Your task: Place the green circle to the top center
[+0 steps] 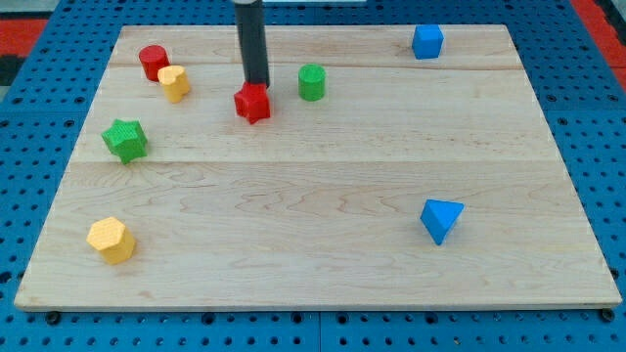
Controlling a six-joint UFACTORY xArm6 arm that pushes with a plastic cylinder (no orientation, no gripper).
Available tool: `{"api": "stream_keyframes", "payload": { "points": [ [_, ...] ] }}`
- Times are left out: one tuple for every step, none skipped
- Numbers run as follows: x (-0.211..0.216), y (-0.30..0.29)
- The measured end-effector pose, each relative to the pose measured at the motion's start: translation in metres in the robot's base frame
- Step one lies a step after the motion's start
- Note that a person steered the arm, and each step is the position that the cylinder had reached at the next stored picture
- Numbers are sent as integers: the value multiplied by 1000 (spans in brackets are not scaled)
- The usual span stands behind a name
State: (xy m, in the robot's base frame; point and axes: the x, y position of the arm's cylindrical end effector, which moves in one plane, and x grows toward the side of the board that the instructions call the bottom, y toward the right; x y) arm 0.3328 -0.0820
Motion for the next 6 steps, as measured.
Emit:
{"api": "stream_keyframes", "payload": {
  "points": [
    [18, 48],
    [22, 90],
    [5, 88],
    [-28, 80],
    [-53, 73],
    [-66, 74]
  ]
}}
